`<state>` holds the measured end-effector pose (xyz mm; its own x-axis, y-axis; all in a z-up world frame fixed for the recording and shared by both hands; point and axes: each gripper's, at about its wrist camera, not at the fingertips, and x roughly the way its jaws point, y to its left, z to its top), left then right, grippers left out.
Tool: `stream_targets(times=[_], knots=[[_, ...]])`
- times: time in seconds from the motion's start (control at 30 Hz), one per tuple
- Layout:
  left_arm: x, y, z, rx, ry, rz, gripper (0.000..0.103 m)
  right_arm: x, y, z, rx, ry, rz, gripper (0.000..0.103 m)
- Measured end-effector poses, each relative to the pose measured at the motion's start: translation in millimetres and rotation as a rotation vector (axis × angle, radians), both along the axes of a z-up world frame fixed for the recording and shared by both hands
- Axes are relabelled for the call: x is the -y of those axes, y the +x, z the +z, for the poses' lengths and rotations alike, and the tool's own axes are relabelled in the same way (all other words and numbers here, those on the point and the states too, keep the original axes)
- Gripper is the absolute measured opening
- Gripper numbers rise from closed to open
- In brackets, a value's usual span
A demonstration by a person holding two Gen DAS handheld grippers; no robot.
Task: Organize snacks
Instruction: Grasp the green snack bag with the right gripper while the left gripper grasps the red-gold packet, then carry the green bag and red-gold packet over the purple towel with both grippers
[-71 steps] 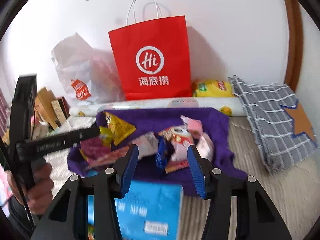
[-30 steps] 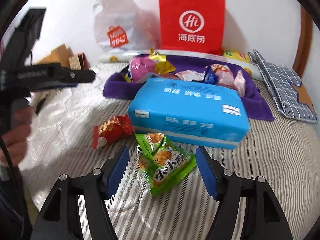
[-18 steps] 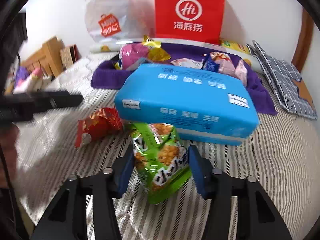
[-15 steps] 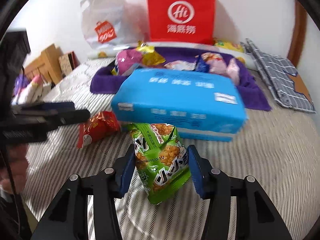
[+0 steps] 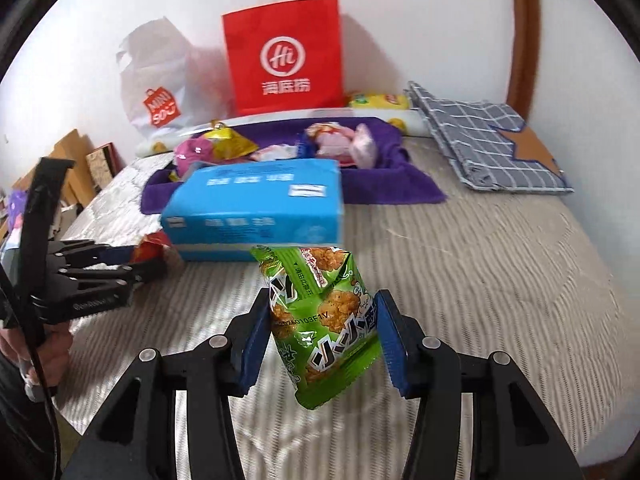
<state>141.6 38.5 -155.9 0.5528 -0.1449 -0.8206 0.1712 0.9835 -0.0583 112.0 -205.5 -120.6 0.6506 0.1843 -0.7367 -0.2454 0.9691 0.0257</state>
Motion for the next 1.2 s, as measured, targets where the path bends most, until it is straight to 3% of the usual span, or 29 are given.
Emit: stream_targets(times=[0.43,0.73,1.2], knots=[[-16,-17,23,0.021,-0.114,0.043,0.033,10,-10,12,0.041,0.039,0.014,0.051],[-7,-31,45,0.07,-0.139,0.047,0.033,16,-23,26,0.076,0.082,-0.01,0.051],[11,-28,95,0.16,-0.238,0.029,0.033,23,-10,76,0.138,0.119,-0.044,0.051]])
